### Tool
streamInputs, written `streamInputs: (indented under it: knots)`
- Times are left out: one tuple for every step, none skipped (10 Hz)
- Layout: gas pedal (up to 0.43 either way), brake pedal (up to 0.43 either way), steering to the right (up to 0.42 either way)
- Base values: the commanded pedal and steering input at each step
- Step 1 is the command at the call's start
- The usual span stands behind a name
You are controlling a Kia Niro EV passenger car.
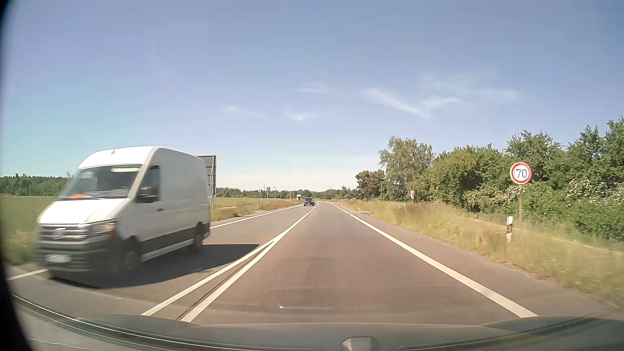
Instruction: Follow the waypoints while adhering to traffic rules and regulations
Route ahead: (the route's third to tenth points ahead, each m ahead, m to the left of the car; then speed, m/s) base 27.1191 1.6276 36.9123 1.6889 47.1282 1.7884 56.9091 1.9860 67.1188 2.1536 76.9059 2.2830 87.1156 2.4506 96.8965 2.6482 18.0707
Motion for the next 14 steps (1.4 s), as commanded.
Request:
streamInputs:
  knots:
    - [0.087,0.024,0.0]
    - [0.087,0.024,0.0]
    - [0.087,0.024,0.0]
    - [0.087,0.024,0.0]
    - [0.087,0.024,0.0]
    - [0.087,0.024,0.0]
    - [0.087,0.024,-0.002]
    - [0.087,0.024,-0.004]
    - [0.087,0.024,-0.004]
    - [0.087,0.024,-0.004]
    - [0.087,0.024,-0.004]
    - [0.087,0.024,-0.004]
    - [0.087,0.024,-0.004]
    - [0.087,0.024,-0.003]
